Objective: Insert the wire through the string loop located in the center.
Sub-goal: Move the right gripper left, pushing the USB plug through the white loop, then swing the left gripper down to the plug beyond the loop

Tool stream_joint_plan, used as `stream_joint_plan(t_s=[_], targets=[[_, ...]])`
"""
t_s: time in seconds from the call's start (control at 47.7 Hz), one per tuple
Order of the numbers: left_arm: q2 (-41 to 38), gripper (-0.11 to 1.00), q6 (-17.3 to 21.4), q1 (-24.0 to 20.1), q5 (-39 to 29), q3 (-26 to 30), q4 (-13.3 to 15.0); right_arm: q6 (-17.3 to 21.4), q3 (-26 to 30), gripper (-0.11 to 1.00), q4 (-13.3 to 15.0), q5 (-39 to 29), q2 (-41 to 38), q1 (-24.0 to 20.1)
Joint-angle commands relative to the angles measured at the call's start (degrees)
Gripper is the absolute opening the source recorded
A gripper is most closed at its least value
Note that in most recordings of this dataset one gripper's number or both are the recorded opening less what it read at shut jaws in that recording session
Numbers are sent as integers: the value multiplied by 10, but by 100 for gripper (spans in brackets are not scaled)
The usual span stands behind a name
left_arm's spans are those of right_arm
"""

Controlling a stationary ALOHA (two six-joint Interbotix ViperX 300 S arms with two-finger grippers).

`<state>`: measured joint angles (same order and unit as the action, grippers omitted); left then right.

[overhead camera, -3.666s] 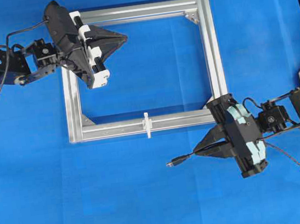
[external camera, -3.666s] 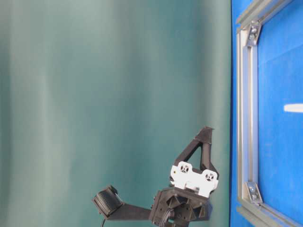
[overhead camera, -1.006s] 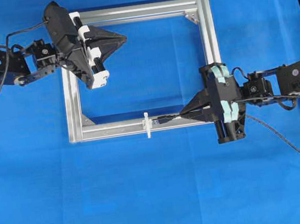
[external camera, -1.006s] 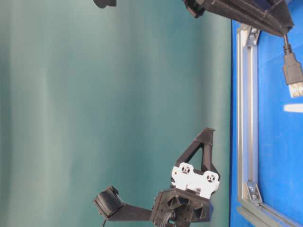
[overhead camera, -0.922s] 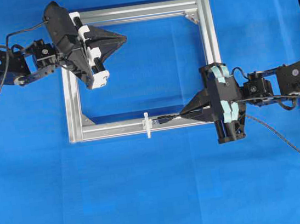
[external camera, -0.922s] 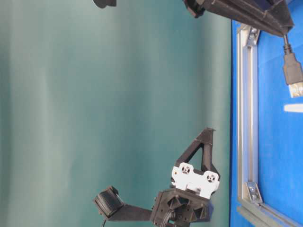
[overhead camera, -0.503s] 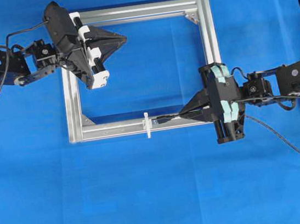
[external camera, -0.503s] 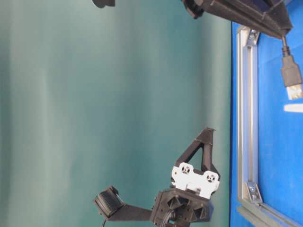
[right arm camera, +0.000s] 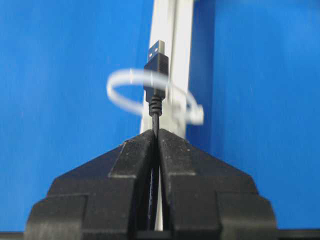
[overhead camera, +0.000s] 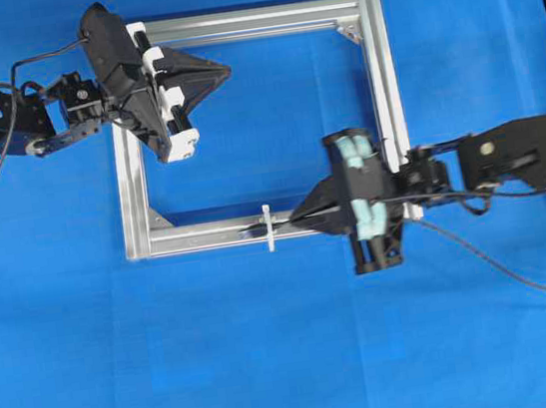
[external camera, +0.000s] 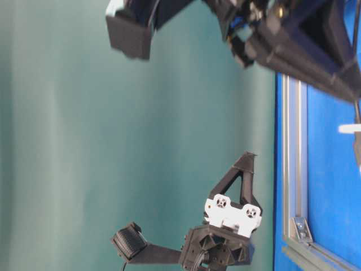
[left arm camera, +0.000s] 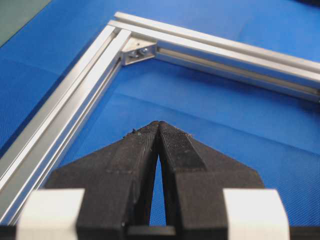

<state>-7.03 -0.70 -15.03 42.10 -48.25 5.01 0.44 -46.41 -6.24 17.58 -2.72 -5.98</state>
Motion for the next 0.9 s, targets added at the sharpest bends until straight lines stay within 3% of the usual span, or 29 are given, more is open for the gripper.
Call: stream_joint_plan(t_s=[0.0,0.189,0.629,0.88], targets=[[18,0,0,2,3,4,-1,1,29,-2,-1,7,-4,-2],[18,0,0,2,3,4,-1,1,54,-2,-2,4,-25,-2],[21,0,-1,4,3,-2,-2,1,50,-2,-4,4,-25,-2],[29,0,-2,53,3,-15,-1,1,50,-2,-4,4,-25,-2]])
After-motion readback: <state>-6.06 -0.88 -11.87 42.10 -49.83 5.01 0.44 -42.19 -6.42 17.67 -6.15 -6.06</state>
